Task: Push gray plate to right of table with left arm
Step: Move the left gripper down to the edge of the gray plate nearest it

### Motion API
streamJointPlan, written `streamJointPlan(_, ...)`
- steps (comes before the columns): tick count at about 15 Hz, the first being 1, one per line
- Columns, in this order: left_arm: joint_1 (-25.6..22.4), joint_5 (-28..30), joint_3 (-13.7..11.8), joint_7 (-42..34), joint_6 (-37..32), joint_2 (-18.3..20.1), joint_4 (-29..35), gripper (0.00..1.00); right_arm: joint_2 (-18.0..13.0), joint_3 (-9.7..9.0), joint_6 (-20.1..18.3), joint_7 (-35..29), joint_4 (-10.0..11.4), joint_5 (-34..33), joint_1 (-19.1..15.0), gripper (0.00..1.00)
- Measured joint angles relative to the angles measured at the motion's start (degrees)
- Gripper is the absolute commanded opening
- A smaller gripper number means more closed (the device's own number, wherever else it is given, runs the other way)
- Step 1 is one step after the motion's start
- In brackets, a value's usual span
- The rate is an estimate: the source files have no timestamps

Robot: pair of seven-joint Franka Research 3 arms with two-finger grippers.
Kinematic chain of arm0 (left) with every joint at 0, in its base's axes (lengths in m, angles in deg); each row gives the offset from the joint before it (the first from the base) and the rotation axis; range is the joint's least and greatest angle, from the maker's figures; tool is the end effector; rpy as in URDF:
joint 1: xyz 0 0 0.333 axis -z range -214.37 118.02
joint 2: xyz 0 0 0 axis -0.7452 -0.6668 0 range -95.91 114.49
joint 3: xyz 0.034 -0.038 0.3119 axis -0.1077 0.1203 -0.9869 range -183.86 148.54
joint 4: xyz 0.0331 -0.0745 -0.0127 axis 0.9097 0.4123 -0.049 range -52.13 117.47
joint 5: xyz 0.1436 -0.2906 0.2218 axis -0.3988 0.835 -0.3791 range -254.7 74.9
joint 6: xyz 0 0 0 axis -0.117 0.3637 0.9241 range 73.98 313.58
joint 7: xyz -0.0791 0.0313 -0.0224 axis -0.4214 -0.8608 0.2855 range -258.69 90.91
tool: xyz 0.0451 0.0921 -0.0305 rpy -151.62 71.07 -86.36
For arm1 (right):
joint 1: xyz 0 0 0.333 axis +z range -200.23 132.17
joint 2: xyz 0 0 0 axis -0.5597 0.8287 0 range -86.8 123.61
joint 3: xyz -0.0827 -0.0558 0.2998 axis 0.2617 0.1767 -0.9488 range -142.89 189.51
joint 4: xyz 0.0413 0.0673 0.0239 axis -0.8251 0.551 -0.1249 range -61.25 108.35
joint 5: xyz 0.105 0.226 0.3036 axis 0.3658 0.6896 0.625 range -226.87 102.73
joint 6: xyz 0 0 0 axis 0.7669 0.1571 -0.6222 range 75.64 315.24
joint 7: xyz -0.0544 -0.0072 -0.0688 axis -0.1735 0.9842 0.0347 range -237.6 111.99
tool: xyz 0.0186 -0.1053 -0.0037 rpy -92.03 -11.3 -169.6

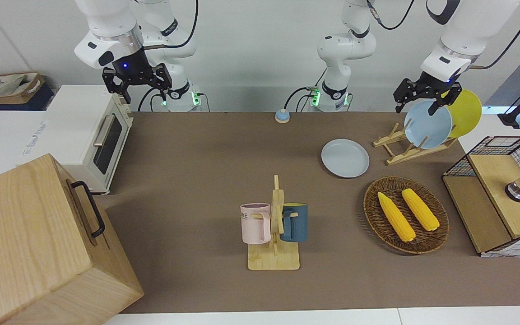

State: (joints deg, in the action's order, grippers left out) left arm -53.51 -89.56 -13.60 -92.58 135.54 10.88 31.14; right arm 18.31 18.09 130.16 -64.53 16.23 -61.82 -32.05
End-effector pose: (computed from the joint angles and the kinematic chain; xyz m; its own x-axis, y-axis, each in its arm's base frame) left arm 0.5400 0.0108 0.6350 0.9912 -0.1294 -0.0276 -0.1293 -0.9916 0.0080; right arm 0.5307 0.0677 0.6573 0.9925 0.0958 -0.0761 0.0959 -0.9954 -0.0017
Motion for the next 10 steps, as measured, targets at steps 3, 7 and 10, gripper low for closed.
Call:
streamJointPlan(3, 0.2, 0.3, 0.0, 0.1, 0.5, 0.4, 2.4, 1.0, 0.0, 0.0, 0.0, 0.0, 0.0, 0.0, 0.0, 0.983)
streamJointPlan(7, 0.5, 1.1, -0.2, 0.3, 8.9, 2.7, 12.8, 1.0, 0.0, 0.0, 0.0, 0.0, 0.0, 0.0, 0.0, 0.983)
streamJointPlan(10, 0.8, 1.1, -0.4, 0.4, 15.6, 3.9, 20.6, 1.0, 0.0, 0.0, 0.0, 0.0, 0.0, 0.0, 0.0, 0.983)
